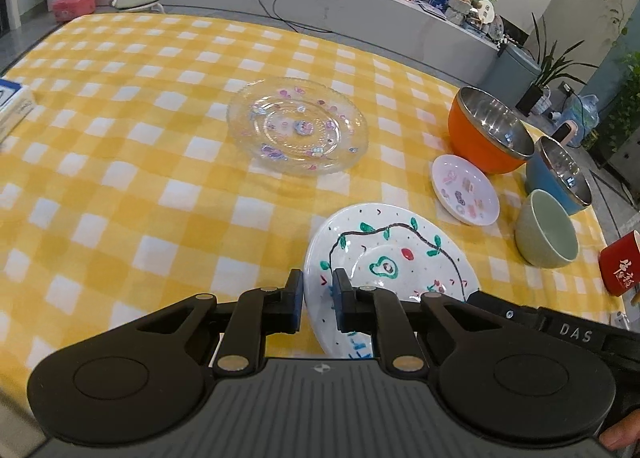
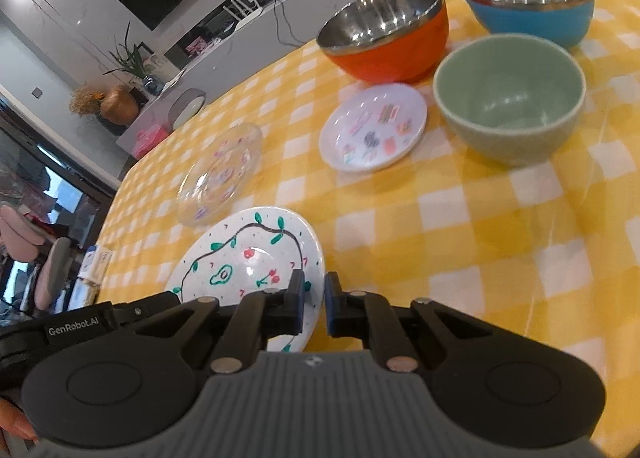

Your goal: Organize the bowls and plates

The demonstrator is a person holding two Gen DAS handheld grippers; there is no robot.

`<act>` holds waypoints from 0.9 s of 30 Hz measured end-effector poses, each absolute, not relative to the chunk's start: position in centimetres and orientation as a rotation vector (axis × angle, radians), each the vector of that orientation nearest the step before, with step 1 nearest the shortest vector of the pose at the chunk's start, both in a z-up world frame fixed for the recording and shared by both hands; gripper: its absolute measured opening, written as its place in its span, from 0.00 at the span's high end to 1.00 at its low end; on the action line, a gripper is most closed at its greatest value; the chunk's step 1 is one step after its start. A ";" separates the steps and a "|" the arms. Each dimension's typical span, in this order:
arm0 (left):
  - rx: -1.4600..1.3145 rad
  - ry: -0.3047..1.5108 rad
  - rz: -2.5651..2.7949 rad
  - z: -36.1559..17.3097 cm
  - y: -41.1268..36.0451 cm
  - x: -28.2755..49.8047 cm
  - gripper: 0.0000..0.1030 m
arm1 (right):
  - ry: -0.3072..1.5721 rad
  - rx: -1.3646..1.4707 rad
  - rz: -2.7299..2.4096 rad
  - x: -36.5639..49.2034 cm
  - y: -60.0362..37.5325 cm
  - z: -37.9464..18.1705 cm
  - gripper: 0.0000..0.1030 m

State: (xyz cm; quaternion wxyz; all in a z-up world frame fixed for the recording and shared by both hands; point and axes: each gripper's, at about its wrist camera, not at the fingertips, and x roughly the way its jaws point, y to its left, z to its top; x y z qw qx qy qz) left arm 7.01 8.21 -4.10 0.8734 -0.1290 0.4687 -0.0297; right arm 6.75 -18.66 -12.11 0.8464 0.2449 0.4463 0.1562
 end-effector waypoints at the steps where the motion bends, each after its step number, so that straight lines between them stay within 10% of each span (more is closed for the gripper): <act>1: -0.270 0.982 -0.057 -3.9 8.3 6.6 0.84 | 0.950 0.519 0.336 6.4 -18.6 -12.1 0.92; 27: -0.275 1.064 0.080 -6.5 9.7 3.4 0.84 | 1.049 0.424 0.412 3.1 -16.1 -13.2 0.92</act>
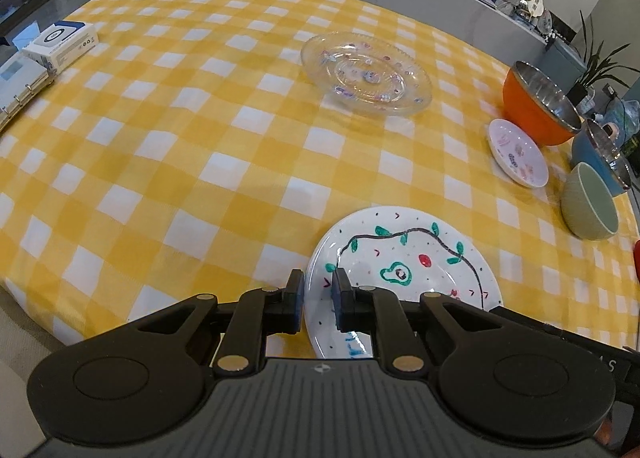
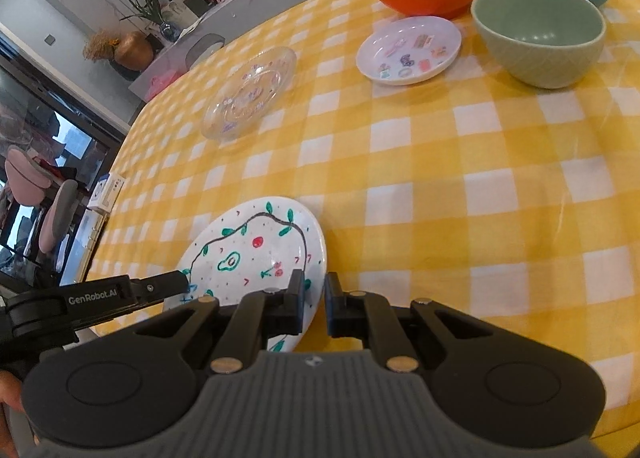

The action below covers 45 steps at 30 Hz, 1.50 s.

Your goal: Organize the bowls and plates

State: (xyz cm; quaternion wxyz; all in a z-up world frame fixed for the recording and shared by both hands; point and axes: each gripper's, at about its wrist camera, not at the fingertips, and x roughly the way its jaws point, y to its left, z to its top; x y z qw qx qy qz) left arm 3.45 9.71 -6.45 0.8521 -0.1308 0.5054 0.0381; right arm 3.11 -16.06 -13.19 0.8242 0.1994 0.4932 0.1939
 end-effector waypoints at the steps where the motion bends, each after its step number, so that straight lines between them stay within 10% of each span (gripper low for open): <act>1: -0.271 1.066 0.081 -6.5 9.7 3.4 0.84 | 1.053 0.419 0.412 3.1 -16.0 -13.2 0.92; 45: -0.161 0.868 -0.063 -0.7 9.4 12.0 0.74 | 0.739 0.339 0.366 7.6 -13.5 -8.8 0.69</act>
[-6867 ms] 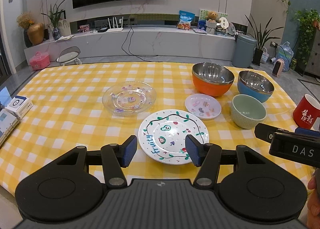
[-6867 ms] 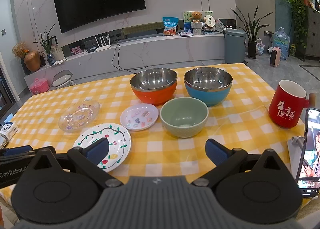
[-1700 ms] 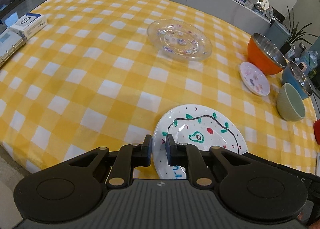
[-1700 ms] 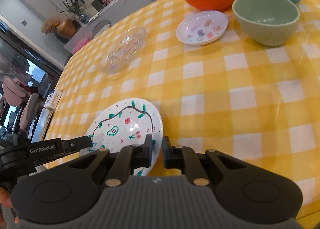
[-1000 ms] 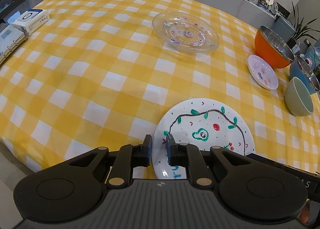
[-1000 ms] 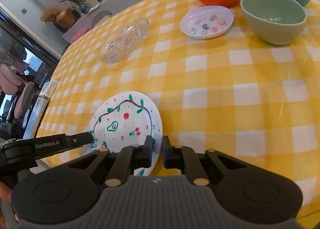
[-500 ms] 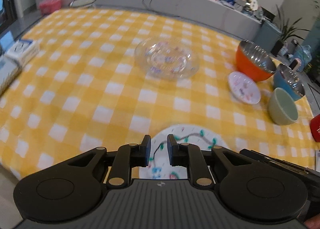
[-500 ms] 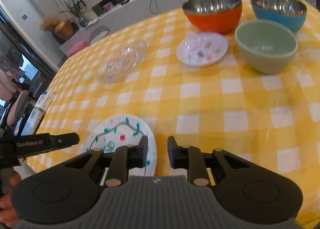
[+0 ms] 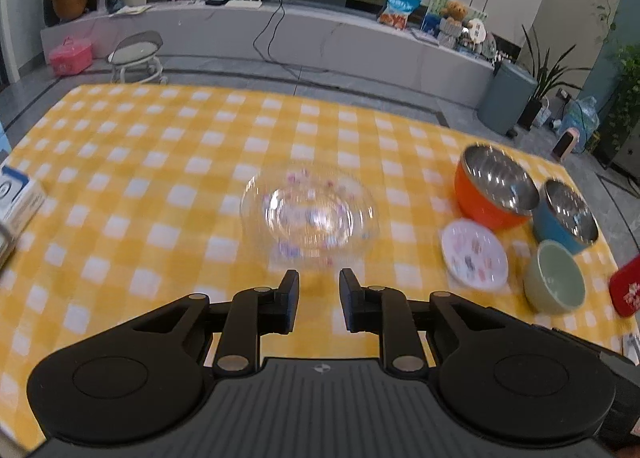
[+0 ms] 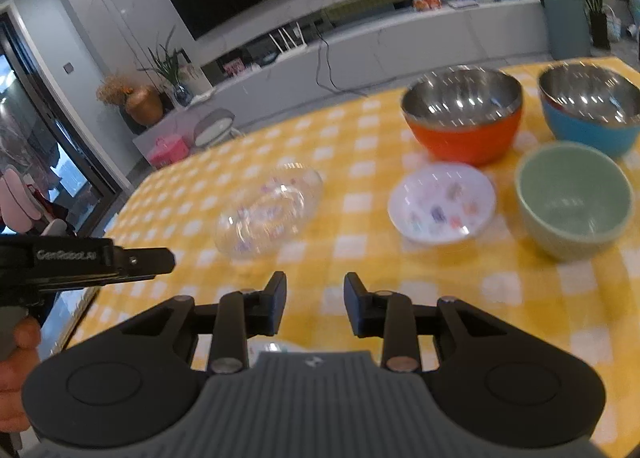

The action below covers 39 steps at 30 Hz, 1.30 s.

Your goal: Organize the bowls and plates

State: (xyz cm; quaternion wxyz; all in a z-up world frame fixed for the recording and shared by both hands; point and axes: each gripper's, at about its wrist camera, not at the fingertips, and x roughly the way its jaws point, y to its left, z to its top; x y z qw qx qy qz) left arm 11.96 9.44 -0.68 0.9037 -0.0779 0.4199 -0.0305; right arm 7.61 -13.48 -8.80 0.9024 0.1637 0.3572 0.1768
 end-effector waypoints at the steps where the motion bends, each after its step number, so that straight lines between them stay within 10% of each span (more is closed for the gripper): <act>1: -0.165 0.863 -0.062 -0.7 9.6 12.4 0.74 | 0.728 0.344 0.367 8.1 -13.3 -8.8 0.69; 39: -0.454 0.725 -0.021 -10.3 16.5 20.0 0.55 | 0.817 0.668 0.420 22.2 -11.0 -16.4 0.77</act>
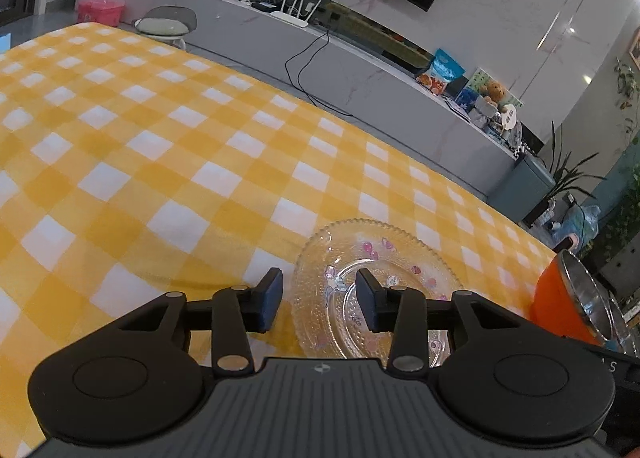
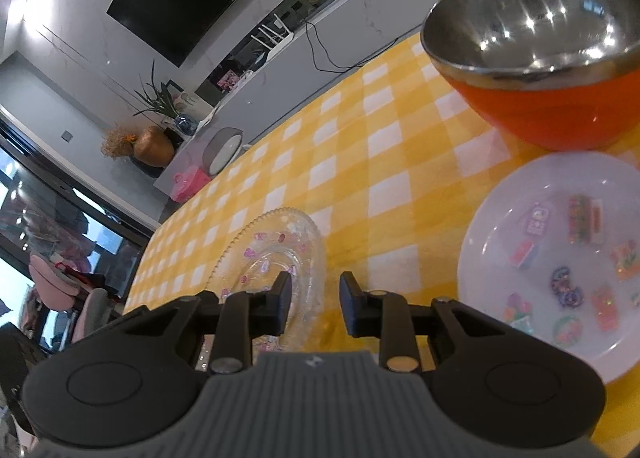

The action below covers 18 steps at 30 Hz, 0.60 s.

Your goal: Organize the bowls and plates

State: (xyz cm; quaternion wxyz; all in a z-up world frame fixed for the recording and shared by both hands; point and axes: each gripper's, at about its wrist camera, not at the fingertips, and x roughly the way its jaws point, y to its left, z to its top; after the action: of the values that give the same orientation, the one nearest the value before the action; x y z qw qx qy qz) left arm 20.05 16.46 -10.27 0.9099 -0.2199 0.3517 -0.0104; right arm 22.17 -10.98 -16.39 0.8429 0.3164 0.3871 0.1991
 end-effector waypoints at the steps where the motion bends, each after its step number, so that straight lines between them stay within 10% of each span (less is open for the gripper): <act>1: -0.457 0.724 -0.028 -10.3 16.4 20.0 0.55 | 0.821 0.676 0.428 22.2 -10.9 -16.6 0.80; 18: -0.448 0.729 -0.001 -10.6 16.7 20.0 0.80 | 0.830 0.715 0.412 22.1 -11.2 -17.0 0.96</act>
State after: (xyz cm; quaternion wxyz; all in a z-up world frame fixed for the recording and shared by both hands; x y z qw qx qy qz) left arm 20.00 16.71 -10.64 0.9099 -0.2174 0.3534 -0.0006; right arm 22.08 -11.19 -16.99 0.8335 0.3375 0.3918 0.1946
